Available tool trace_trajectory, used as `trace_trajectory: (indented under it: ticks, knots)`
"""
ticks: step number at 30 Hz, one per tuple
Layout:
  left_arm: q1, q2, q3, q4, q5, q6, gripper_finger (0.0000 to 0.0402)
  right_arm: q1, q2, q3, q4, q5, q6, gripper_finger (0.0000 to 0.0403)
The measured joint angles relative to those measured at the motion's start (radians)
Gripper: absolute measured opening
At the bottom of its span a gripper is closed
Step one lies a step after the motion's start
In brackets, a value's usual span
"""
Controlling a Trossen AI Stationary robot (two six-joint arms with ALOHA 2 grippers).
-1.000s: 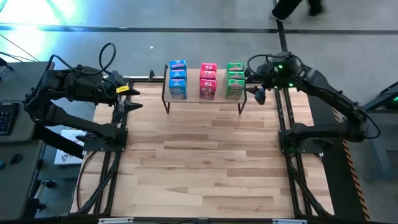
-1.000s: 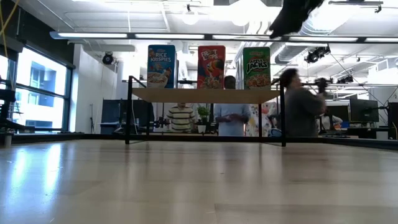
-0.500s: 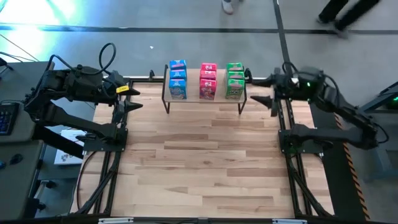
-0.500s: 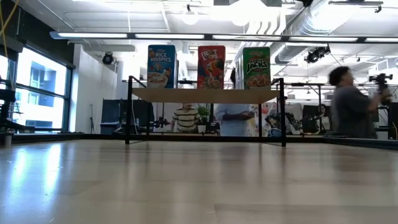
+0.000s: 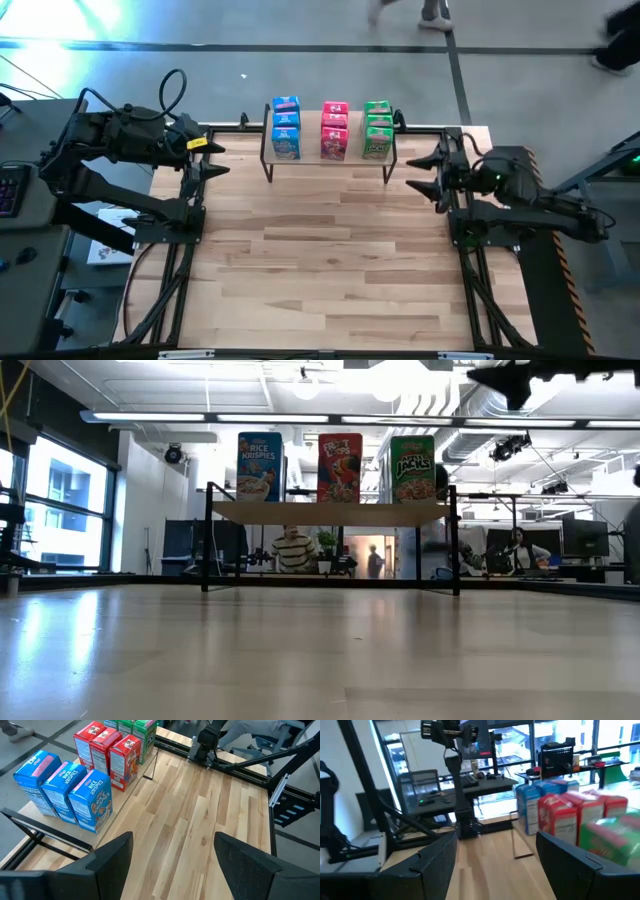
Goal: Stack cereal on shelf
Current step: Return to Home Position
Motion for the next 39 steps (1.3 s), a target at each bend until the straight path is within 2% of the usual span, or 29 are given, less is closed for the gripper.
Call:
trace_trajectory:
  ticks: [6, 21, 30, 39]
  knots:
    - [0.000, 0.000, 0.000, 0.000, 0.000, 0.000, 0.0270, 0.077, -0.088, -0.182, 0.149, 0.070, 0.075, 0.0265]
    - [0.000, 0.000, 0.000, 0.000, 0.000, 0.000, 0.0270, 0.233, -0.199, -0.451, 0.276, 0.246, 0.170, 0.0265]
    - [0.000, 0.000, 0.000, 0.000, 0.000, 0.000, 0.0270, 0.276, -0.200, -0.528, 0.272, 0.348, 0.174, 0.0265]
    - [0.000, 0.000, 0.000, 0.000, 0.000, 0.000, 0.0270, 0.285, -0.199, -0.530, 0.131, 0.368, 0.190, 0.0265]
